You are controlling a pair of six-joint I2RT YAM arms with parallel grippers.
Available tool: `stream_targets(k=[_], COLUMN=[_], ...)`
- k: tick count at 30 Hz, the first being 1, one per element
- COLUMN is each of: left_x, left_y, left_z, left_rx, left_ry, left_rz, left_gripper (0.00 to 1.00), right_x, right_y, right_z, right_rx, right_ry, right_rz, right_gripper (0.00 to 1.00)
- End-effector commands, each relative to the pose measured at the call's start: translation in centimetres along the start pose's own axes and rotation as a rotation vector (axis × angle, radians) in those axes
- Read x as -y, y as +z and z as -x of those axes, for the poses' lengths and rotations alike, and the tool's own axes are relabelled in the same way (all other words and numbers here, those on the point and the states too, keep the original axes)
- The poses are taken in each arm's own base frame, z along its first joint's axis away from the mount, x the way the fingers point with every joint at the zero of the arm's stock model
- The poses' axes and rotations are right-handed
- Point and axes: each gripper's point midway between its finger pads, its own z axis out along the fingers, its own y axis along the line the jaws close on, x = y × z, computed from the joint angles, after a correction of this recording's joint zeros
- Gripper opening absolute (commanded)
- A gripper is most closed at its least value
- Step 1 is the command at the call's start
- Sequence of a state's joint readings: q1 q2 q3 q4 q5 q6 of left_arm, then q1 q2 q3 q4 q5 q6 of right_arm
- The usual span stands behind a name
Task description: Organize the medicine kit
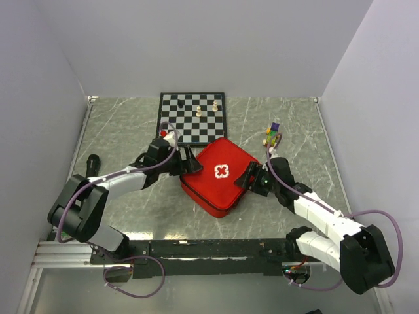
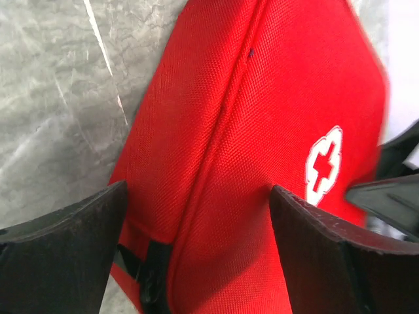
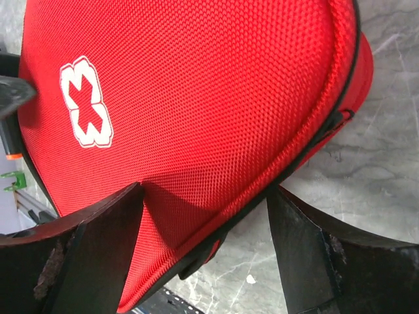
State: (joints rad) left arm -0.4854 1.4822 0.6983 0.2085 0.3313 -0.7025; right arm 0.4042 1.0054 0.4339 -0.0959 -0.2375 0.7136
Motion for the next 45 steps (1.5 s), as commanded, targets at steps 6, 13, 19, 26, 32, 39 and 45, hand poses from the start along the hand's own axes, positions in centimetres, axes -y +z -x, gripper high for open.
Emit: stream_targets(k=[6,13,19,26,32,39,45], left_x=[2.7,4.2,5.6,4.0,3.4,4.2,4.7], left_y=[-0.8,-4.2,-7.1,-11.4,-16.1,-12.1,-5.9], left_z=[-4.9,-9.0,-12.2,-9.5,-1.5,6.8,11.8], left_rx=[-0.092,-0.119,-0.168,-0.010,0.358,0.389,0.291], left_ry=[0.081,0.107,0.152,0.088,0.017,0.042,0.132], left_rz=[-0.079,-0.093,-0.082,0.075,0.216,0.190,0.112], left_gripper=[0.81,0.78,0.79,0.97,0.96,0.96,0.96], right_x=[-0.1,-1.0,-2.0,-2.6,-3.1,-2.7,-4.4], right_y=[1.3,2.1,3.4,0.7,-5.9,-7.0,-7.4], right_z=[2.6,4.8,6.9,10.5,9.9,1.0,-3.7], right_rx=[-0.016,-0.012,-0.034,0.109,0.236,0.045,-0.045], right_ry=[-0.108,-0.236,-0.277,-0.252,-0.188,-0.137,-0.152], right_rz=[-0.049,-0.052,-0.078,-0.172,-0.180,-0.086,0.056], right_gripper=[0.77,0.75,0.75,0.79,0.79,0.79,0.79])
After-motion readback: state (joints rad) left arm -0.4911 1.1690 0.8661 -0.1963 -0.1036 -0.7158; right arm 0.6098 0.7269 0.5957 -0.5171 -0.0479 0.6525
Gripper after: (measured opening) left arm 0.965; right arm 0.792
